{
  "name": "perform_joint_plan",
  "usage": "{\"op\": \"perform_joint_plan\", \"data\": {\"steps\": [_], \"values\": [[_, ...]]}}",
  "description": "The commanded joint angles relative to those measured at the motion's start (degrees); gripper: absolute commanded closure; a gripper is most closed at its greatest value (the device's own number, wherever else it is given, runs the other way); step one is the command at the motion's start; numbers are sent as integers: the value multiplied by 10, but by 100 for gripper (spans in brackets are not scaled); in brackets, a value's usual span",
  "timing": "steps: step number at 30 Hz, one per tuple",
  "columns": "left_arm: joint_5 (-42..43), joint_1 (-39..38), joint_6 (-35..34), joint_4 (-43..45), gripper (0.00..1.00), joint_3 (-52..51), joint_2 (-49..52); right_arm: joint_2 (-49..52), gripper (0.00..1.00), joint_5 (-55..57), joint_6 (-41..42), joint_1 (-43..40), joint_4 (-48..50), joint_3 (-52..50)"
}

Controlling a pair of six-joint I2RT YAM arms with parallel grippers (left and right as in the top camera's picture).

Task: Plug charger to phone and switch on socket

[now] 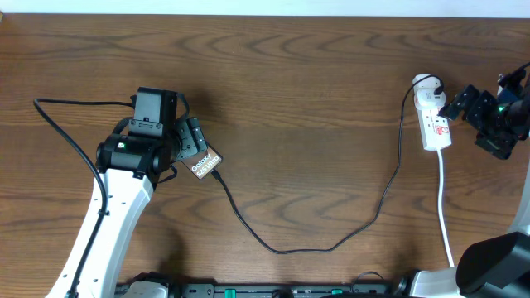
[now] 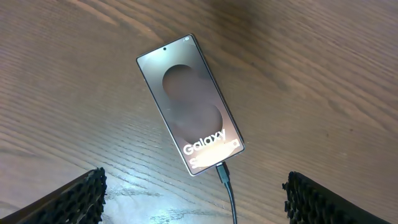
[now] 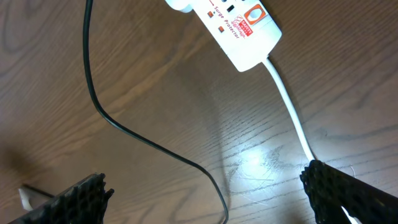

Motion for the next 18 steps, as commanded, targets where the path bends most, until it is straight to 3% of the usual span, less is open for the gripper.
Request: {"op": "perform_joint_plan", "data": {"steps": [1, 8, 18], "values": [[-12, -2, -2, -1, 10, 7, -4, -3, 1, 1, 7, 2, -1, -2], [-12, -2, -2, -4, 11, 4, -43, -3, 1, 1, 7, 2, -1, -2], [-38, -2, 0, -4, 10, -44, -174, -3, 1, 1, 7, 2, -1, -2]]}}
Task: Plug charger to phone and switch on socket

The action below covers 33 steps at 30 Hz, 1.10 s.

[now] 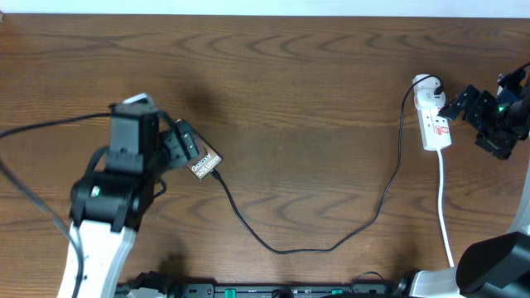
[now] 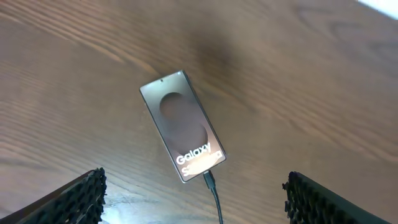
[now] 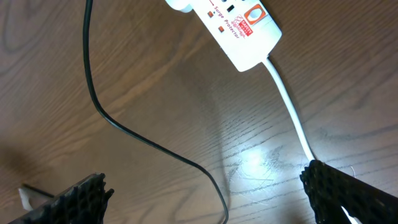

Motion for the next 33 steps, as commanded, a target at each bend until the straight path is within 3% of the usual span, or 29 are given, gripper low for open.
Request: {"op": "perform_joint_plan", "data": {"steps": [1, 7, 21, 33], "values": [[-30, -2, -1, -3, 10, -36, -43, -3, 1, 1, 7, 2, -1, -2], [-34, -2, -1, 16, 11, -123, -136, -3, 1, 1, 7, 2, -1, -2], [-25, -2, -3, 152, 10, -294, -402, -3, 1, 1, 7, 2, -1, -2], [-19, -2, -3, 304, 10, -416, -530, -3, 1, 1, 7, 2, -1, -2]]}}
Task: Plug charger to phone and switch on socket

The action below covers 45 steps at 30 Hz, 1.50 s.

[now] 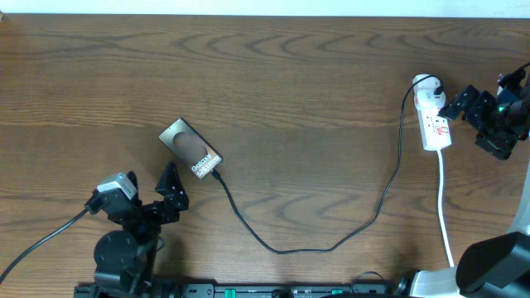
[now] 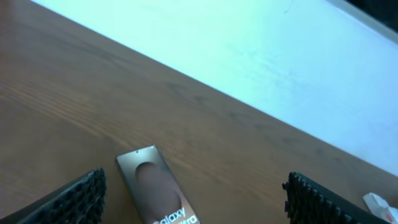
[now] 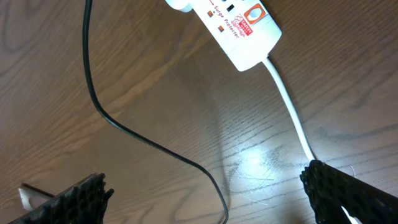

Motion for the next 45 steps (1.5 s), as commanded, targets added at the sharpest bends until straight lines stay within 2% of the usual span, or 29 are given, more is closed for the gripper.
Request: {"op": "perform_joint_plan", "data": {"steps": [1, 10, 26, 30, 35, 45], "values": [[-1, -2, -1, 38, 10, -34, -30, -3, 1, 1, 7, 2, -1, -2], [-1, -2, -2, 127, 10, -101, -85, -3, 1, 1, 7, 2, -1, -2], [5, -2, -4, 137, 10, -123, -85, -3, 1, 1, 7, 2, -1, -2], [32, -2, -6, 177, 10, -158, -85, -3, 1, 1, 7, 2, -1, -2], [34, -2, -46, 233, 10, -209, -85, -3, 1, 1, 7, 2, -1, -2], [45, -2, -60, 223, 10, -214, -85, -3, 1, 1, 7, 2, -1, -2]]}}
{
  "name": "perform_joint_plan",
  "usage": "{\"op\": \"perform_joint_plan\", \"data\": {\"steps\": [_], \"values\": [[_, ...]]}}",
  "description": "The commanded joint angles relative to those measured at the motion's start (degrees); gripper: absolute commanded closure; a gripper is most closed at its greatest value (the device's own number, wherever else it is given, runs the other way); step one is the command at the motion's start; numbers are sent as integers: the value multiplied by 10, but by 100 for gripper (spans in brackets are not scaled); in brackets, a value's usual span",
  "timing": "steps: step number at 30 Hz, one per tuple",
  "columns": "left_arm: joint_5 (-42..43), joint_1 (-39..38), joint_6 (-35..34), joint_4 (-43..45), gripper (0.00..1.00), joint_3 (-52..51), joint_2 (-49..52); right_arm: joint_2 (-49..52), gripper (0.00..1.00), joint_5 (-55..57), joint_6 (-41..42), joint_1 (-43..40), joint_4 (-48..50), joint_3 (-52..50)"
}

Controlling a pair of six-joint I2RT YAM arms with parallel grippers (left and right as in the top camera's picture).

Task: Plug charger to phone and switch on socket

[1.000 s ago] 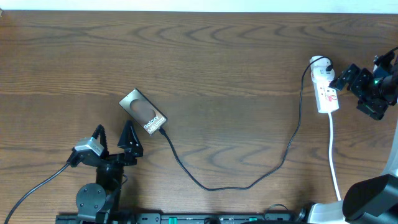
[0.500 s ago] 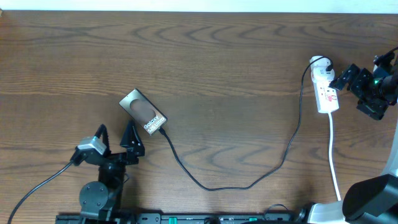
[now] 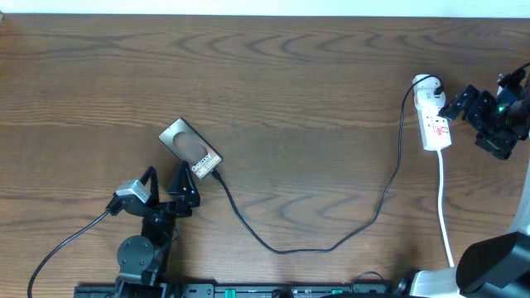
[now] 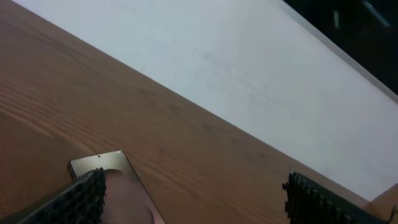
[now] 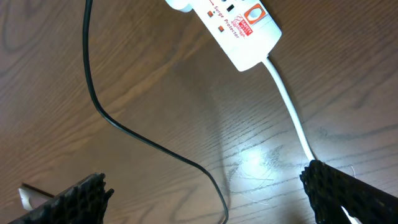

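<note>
The grey phone [image 3: 191, 146] lies face up on the wooden table with the black charger cable [image 3: 306, 247] plugged into its lower end; its screen shows a logo. The cable runs right to a white adapter [image 3: 426, 84] in the white power strip [image 3: 434, 121]. My left gripper [image 3: 168, 187] stands open near the front edge, just below the phone [image 4: 106, 171]. My right gripper [image 3: 460, 105] stands open beside the strip [image 5: 239, 31], right of it, with the cable [image 5: 124, 127] below its fingers.
The strip's white cord [image 3: 445, 217] runs toward the front edge at the right. A white wall or board [image 4: 249, 81] borders the table's far side. Bare wooden table [image 3: 298, 99] spreads between phone and strip.
The left arm has shifted slightly right and folded lower at the front edge, its camera tilted further up. The phone, cable, strip and right gripper have not moved.
My left gripper hung open right over the plugged-in phone. Then it stood a little further left and higher. Later it was drawn back to the front edge, clear of the phone, where it stays. The right gripper stayed open beside the power strip throughout.
</note>
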Motion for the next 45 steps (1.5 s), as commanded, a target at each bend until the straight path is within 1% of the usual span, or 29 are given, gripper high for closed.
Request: {"op": "perform_joint_plan", "data": {"steps": [1, 3, 7, 8, 17, 21, 29, 39, 45], "values": [[10, -2, -9, -7, 10, -1, -5, -3, 1, 1, 7, 2, -1, -2], [10, -2, -9, -19, 10, -1, -5, -3, 1, 1, 7, 2, -1, -2], [10, -2, -9, -82, 10, -1, -5, -3, 1, 1, 7, 2, -1, -2], [10, -2, -8, -86, 10, -1, -5, -3, 1, 1, 7, 2, -1, -2], [12, -2, -8, -86, 10, -1, -5, -3, 1, 1, 7, 2, -1, -2], [18, -2, 17, -87, 10, -1, -5, -3, 1, 1, 7, 2, -1, -2], [21, -2, 25, -86, 10, -1, -5, -3, 1, 1, 7, 2, -1, -2], [38, -2, 177, -86, 10, -1, -5, -3, 1, 1, 7, 2, -1, -2], [43, -2, 223, -86, 10, -1, -5, -3, 1, 1, 7, 2, -1, -2]]}}
